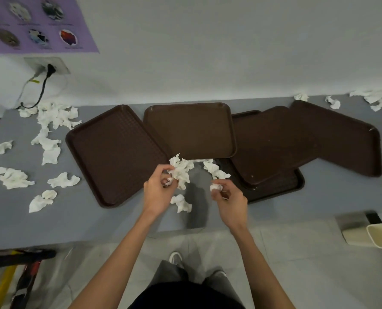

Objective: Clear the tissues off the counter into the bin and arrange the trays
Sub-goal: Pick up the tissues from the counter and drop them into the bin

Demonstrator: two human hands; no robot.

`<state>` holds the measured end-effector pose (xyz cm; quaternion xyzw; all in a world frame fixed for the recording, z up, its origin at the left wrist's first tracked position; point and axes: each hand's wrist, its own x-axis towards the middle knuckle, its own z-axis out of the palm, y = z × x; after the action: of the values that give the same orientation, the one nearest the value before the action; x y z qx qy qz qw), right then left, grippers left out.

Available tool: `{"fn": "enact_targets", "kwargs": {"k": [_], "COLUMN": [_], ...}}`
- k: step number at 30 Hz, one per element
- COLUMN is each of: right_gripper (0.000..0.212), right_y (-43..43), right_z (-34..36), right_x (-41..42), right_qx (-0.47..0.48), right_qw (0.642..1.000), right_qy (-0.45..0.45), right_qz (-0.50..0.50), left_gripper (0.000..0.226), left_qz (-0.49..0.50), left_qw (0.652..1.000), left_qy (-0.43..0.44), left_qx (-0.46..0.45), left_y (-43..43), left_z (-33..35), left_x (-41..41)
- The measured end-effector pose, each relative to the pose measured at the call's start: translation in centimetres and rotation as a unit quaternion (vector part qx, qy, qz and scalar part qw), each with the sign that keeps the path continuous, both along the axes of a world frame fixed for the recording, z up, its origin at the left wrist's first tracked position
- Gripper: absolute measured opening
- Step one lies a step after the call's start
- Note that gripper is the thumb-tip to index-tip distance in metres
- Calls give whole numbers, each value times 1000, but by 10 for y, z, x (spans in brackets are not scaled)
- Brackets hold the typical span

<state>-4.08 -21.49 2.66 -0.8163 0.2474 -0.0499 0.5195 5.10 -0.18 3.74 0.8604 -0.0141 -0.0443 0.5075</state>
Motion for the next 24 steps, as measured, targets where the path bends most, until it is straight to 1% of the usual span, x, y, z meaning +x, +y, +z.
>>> {"fn": "enact_targets", "kwargs": {"k": [1,5,10,13,18,22,24], "right_gripper": [23,21,19,16,22,26,25], "right_y": [-10,-66,-151,-208,-300,-373,-407], "right_z": [5,24,33,34,40,38,35], "right_x": [-8,-43,-109,-155,-230,-290,-317], "right_qx": [1,4,3,19,32,25,25], "right_qw": [1000,995,983,976,960,947,936], "right_qy": [-11,-39,-60,-68,-84,-71,-66], "right_qz": [-13,-92,-175,-208,-263,-313,-344], "left_gripper": [28,20,15,17,16,25,22], "left_qz": [-14,-50,-94,-112,-146,-201,-233], "left_qw": [1000,999,995,993,988,977,969], "left_qy": [-3,11,22,22,30,39,61], "left_qx": [-5,-19,-22,-27,-45,-49,-58], "left_y": [-12,-73,-165,-229,-336,-427,-472], "left_z": [2,7,8,12,19,22,22], "left_x": [-3,-22,-61,-92,-149,-196,-215]}}
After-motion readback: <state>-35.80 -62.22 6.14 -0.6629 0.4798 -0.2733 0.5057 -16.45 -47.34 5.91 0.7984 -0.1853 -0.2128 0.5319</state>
